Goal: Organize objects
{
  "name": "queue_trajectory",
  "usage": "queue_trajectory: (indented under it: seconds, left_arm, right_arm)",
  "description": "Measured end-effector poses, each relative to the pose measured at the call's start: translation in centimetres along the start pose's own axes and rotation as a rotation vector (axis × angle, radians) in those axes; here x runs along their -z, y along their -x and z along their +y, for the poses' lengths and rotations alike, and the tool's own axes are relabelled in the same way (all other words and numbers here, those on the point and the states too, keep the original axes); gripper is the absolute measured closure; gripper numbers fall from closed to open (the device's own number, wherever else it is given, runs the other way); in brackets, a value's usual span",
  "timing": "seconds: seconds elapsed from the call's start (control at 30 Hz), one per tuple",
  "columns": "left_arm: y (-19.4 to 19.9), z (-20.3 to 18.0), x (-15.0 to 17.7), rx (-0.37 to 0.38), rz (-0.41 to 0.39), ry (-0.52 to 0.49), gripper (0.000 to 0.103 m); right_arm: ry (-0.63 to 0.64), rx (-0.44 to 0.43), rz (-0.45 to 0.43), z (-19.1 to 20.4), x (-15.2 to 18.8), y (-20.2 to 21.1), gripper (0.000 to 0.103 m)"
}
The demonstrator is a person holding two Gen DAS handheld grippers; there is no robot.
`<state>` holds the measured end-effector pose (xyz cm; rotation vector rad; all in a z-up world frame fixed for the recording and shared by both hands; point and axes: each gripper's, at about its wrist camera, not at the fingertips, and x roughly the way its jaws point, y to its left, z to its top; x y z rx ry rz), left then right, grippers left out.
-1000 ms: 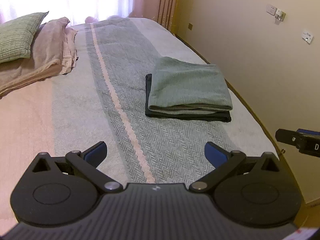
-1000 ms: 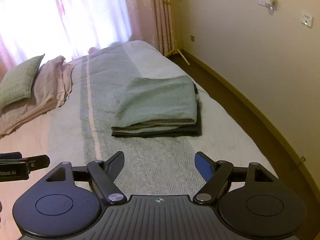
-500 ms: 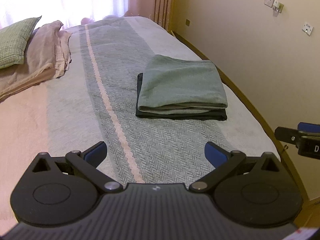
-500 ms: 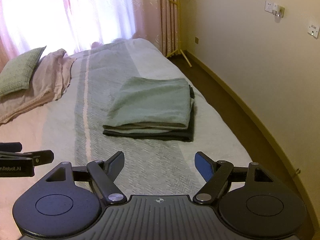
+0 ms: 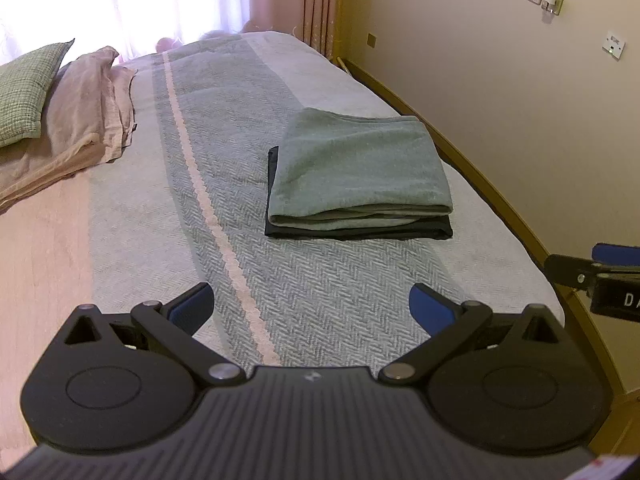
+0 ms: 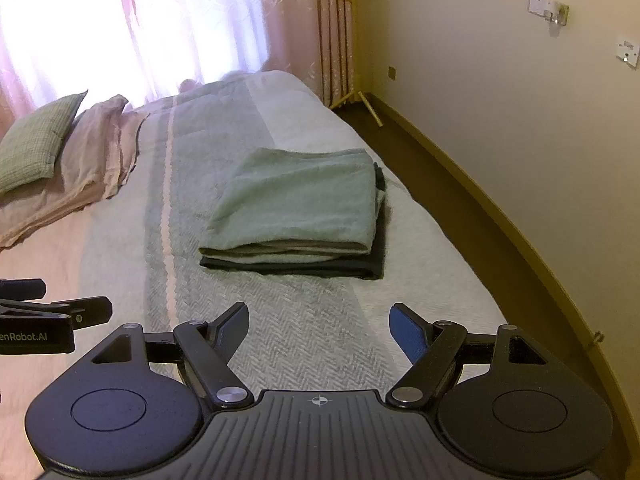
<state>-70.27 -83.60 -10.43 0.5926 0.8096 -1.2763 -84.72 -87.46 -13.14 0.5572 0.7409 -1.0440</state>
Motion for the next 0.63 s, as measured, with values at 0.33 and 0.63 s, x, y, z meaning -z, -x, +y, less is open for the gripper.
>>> queue_trajectory:
  seconds: [0.33,0.63]
  left_arm:
    - [-0.4,-0.2,-0.1,-0.019,-0.001,0.015,0.001]
    - [-0.9,-1.1,-0.4,-0.024,-0.012,0.048,0.001]
  right_arm:
    - [0.02,-0.016,0.006,0.0,-0.5,-0.5,0.028]
    - [0.03,-0.032,0.018,-1.1,-1.0,-1.3,0.028]
